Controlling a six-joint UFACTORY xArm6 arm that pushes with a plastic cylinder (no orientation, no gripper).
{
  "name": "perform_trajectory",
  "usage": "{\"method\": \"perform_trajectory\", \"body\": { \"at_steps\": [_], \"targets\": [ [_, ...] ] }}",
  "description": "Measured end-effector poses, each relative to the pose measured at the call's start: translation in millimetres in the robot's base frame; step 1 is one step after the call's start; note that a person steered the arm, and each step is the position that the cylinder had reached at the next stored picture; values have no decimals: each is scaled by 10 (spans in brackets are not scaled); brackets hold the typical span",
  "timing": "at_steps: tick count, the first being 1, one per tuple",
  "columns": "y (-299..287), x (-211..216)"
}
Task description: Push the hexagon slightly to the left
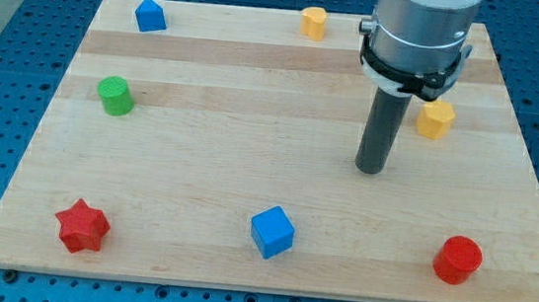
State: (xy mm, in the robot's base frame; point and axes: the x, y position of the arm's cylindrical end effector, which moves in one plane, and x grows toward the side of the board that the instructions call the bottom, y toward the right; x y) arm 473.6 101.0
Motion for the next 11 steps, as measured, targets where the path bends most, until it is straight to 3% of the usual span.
{"method": "perform_trajectory", "body": {
  "at_steps": [2,4,5,6,8,10,11],
  "targets": [
    [129,-25],
    [1247,-392],
    [1377,-426],
    [1377,-755],
    [1373,-800],
    [382,-783],
    [187,-783]
  ]
}}
